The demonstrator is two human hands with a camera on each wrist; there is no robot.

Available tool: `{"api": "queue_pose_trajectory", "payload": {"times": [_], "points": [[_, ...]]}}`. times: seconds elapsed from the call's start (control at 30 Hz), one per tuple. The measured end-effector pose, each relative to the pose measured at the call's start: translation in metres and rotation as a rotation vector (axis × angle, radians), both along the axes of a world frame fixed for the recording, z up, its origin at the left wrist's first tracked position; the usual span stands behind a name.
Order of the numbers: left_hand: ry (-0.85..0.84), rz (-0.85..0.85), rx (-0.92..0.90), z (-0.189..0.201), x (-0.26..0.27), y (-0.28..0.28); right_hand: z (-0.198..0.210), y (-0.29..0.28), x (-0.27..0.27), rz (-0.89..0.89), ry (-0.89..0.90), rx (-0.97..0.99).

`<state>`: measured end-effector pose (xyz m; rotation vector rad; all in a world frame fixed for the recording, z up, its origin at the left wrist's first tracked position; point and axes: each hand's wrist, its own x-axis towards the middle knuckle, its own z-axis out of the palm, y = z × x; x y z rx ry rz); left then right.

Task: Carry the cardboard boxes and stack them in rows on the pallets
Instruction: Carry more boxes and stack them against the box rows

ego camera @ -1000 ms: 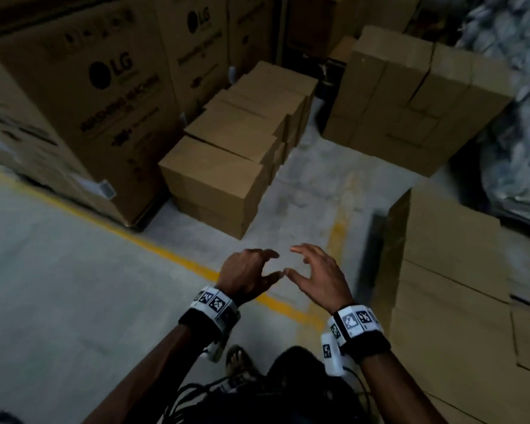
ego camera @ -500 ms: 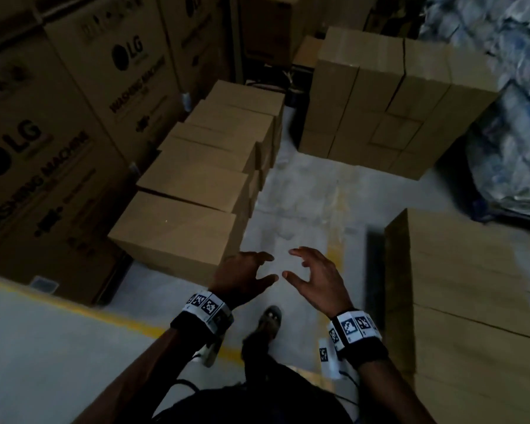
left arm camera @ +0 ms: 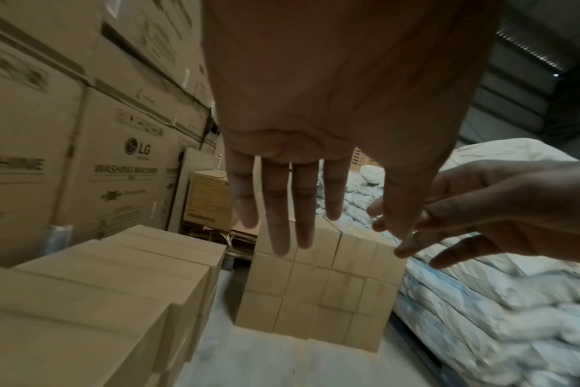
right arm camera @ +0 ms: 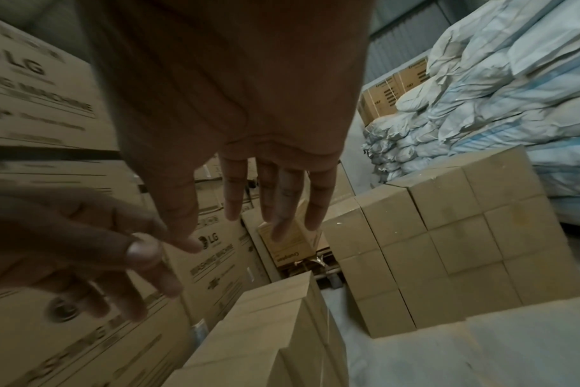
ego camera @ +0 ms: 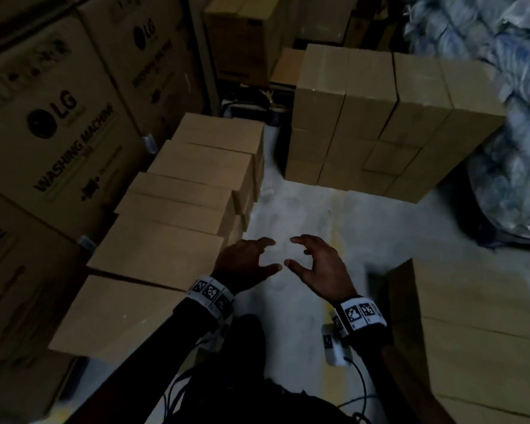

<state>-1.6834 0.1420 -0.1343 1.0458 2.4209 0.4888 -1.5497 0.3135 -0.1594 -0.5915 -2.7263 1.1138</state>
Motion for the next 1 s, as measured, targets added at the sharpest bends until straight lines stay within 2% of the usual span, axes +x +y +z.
{"api": "queue_pose_trajectory", "payload": {"times": [0.1, 0.27, 0.4, 0.5, 0.63, 0.77, 0.9, 1.0], "points": [[-0.063, 0.026, 0.013, -0.012, -0.066, 0.054, -0.005, 0.056, -0.060, 0.003, -0.003, 0.003], [-0.068, 0.066, 0.057, -0.029, -0.192, 0.156, -0.005, 0.161, -0.185, 0.018, 0.039, 0.005], [-0.060, 0.081, 0.054, -0.019, -0.287, 0.228, 0.012, 0.238, -0.281, 0.083, 0.011, 0.020], [-0.017, 0.153, 0.095, -0.008, -0.349, 0.276, 0.025, 0.296, -0.357, 0.127, 0.001, 0.057], [0.048, 0.208, 0.078, -0.006, -0.417, 0.318, 0.032, 0.354, -0.438, 0.145, -0.028, 0.073], [-0.001, 0.343, 0.083, -0.019, -0.489, 0.345, 0.020, 0.402, -0.531, 0.258, -0.030, 0.023], [-0.039, 0.503, 0.014, -0.038, -0.545, 0.370, 0.004, 0.439, -0.626, 0.414, -0.022, -0.022], [-0.068, 0.646, -0.019, -0.050, -0.592, 0.393, -0.004, 0.467, -0.706, 0.594, -0.047, -0.057]]}}
